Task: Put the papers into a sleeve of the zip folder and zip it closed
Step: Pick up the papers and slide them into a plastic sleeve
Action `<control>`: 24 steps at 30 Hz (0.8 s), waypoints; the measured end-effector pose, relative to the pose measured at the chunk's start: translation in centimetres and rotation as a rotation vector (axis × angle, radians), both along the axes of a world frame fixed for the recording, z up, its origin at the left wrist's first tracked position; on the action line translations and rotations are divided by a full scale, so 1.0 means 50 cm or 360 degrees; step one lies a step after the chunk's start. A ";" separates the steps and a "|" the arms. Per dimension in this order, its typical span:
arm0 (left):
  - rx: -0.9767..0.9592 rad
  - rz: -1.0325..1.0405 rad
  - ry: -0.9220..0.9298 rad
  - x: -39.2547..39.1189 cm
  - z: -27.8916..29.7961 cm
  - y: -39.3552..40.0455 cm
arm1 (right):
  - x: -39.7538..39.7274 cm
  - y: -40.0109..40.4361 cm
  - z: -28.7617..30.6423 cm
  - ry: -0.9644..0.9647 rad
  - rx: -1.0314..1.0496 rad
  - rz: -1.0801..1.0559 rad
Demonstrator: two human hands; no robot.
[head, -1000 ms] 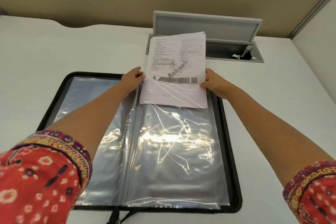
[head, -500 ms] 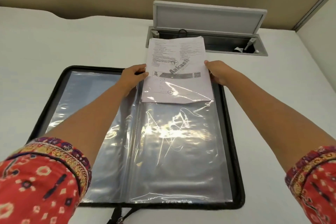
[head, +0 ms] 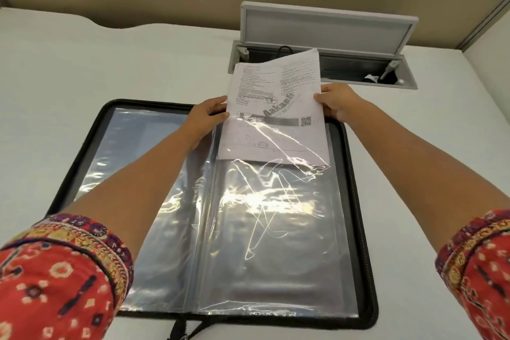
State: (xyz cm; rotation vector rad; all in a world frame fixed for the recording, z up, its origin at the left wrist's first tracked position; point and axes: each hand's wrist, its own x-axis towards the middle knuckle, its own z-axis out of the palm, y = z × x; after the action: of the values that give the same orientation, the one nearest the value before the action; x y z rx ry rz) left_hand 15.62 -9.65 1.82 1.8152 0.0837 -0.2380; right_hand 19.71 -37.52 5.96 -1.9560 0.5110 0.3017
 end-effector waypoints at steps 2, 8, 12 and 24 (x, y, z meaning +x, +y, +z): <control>0.0009 -0.0012 -0.0031 -0.002 0.000 0.000 | -0.007 -0.004 0.000 -0.0001 0.0004 0.0057; 0.0061 -0.0019 -0.0064 0.001 -0.006 0.000 | -0.032 -0.025 -0.001 -0.0061 -0.0170 0.0359; 0.0082 -0.0010 -0.0081 0.003 -0.009 0.000 | -0.055 -0.035 0.007 0.0177 -0.0055 0.0627; 0.0063 0.0030 -0.0133 -0.001 -0.008 -0.004 | -0.012 -0.005 0.000 -0.0064 0.0193 0.0112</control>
State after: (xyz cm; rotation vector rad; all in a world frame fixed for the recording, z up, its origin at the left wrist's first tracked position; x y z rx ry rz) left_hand 15.58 -9.87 1.42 1.8604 0.0471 -0.1476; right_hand 19.12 -37.76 5.94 -1.8612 0.3895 0.3299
